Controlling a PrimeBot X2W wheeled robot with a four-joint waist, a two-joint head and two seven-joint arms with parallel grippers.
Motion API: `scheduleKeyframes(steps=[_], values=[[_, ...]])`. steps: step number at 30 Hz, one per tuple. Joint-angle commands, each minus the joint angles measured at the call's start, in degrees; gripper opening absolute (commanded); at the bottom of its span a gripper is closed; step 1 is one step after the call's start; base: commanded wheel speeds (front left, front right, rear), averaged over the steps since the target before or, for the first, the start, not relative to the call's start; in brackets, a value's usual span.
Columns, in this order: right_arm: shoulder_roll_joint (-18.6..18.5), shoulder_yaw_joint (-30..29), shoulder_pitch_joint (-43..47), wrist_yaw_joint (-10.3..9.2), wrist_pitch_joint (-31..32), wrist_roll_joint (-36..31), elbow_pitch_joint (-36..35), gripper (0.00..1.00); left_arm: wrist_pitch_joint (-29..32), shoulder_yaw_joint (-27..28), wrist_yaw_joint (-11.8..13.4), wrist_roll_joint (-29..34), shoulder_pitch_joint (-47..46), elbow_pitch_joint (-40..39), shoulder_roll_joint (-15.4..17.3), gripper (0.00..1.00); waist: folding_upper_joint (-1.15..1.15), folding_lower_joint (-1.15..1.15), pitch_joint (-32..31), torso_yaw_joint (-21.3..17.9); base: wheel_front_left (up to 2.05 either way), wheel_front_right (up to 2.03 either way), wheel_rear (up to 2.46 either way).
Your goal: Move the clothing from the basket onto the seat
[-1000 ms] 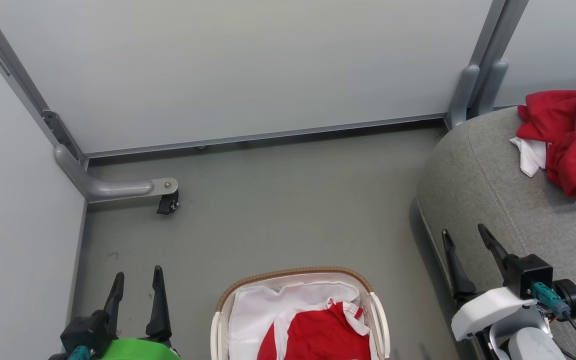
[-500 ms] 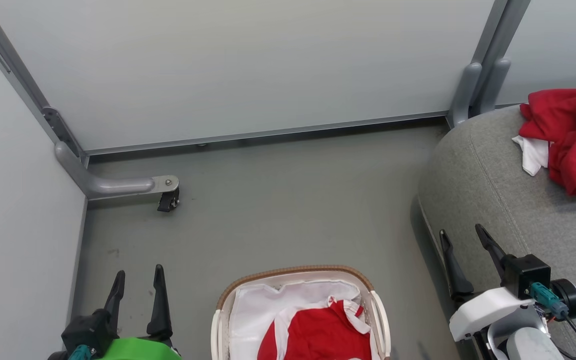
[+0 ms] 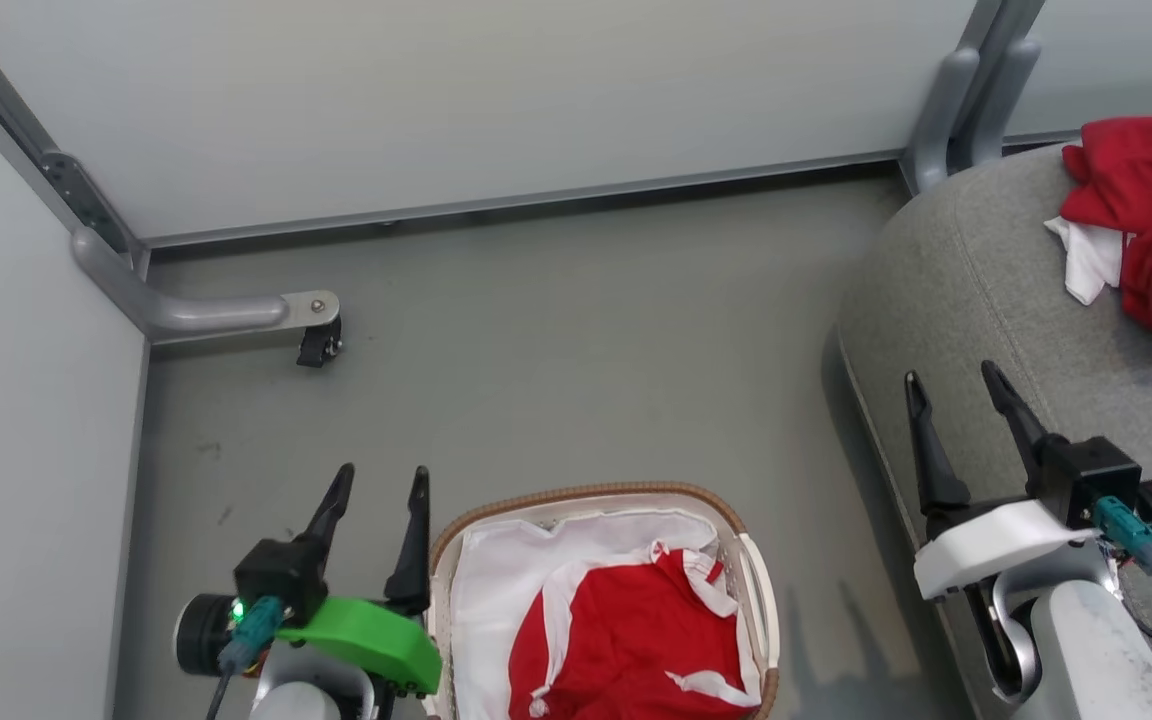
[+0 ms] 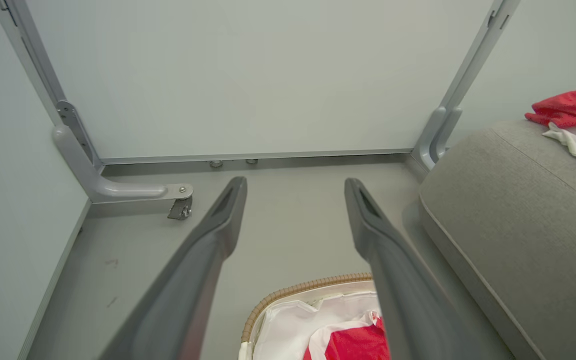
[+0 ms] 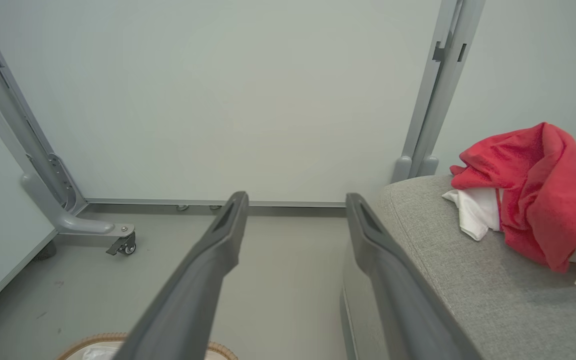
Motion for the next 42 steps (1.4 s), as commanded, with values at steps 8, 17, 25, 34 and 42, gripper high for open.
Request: scheduleKeyframes(steps=[8, 17, 25, 34, 42], values=[[-0.18, -0.57, -6.00, -0.06, -0.11, -1.25, -2.11, 1.00, -0.02, -11.21, -0.62, 2.15, -10.04, 11.16, 0.14, 1.00, 0.00, 0.00, 12.46, -3.84, 0.00, 0.00, 0.00], [-0.15, 0.22, -11.53, -0.06, -0.11, -1.83, -3.66, 1.00, -0.03, -28.59, -0.65, -3.35, -19.63, 26.45, 0.20, 1.00, 0.00, 0.00, 22.11, -7.84, 0.00, 0.00, 0.00], [-0.16, 2.31, -16.64, -0.06, -0.11, -1.93, -5.60, 1.00, 1.86, -44.97, -0.65, -11.38, -26.73, 34.39, 1.17, 1.00, 0.00, 0.00, 29.85, -11.67, 0.00, 0.00, 0.00], [-0.15, 3.82, -20.88, -0.06, -0.11, -0.79, -7.32, 1.00, 5.82, -58.87, -0.66, -19.36, -32.25, 34.57, 5.22, 1.00, 0.00, 0.00, 36.60, -14.65, 0.00, 0.00, 0.00], [-0.15, 5.67, -23.10, -0.06, -0.11, 0.25, -9.12, 1.00, 7.38, -60.93, -0.66, -22.16, -35.58, 34.67, 6.68, 1.00, 0.00, 0.00, 41.29, -16.45, 0.00, 0.00, 0.00]])
